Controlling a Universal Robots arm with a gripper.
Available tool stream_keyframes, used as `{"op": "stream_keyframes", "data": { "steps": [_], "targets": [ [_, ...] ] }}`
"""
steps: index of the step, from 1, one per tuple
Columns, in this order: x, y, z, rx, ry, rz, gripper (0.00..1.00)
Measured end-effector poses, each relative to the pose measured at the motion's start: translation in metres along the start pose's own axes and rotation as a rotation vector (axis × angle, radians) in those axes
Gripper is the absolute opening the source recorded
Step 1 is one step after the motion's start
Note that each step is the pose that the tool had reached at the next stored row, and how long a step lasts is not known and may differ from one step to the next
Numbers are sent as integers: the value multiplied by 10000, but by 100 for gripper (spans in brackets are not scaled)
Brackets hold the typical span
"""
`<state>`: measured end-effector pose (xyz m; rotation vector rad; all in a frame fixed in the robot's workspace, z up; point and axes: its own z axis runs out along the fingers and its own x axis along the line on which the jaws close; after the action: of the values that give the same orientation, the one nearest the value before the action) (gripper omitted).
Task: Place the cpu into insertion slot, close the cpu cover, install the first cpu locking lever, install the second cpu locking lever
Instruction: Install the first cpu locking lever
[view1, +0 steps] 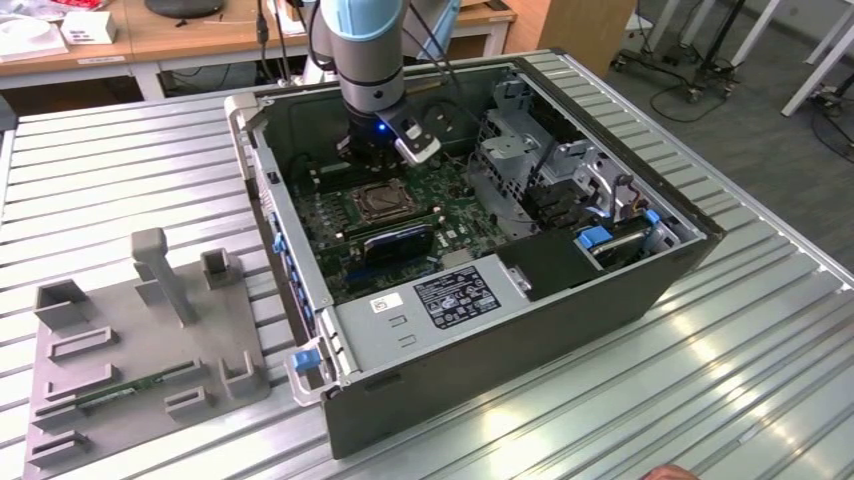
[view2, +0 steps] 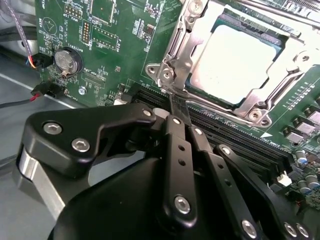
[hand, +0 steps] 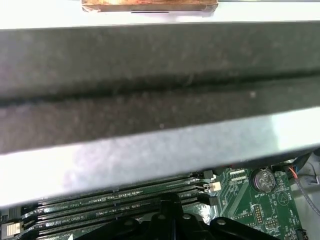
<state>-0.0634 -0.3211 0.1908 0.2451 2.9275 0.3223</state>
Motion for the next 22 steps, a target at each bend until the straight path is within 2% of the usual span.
{"op": "stream_keyframes", "data": {
  "steps": [3, 7, 12, 19, 22],
  "targets": [
    [-3, 6, -16, -12, -3, 1, 11],
    [-16, 23, -96, -1, 0, 1, 11],
    [-37, 51, -213, -2, 0, 1, 11],
    [-73, 101, -423, -1, 0, 0, 11],
    [-77, 107, -444, 5, -1, -3, 11]
  ]
}}
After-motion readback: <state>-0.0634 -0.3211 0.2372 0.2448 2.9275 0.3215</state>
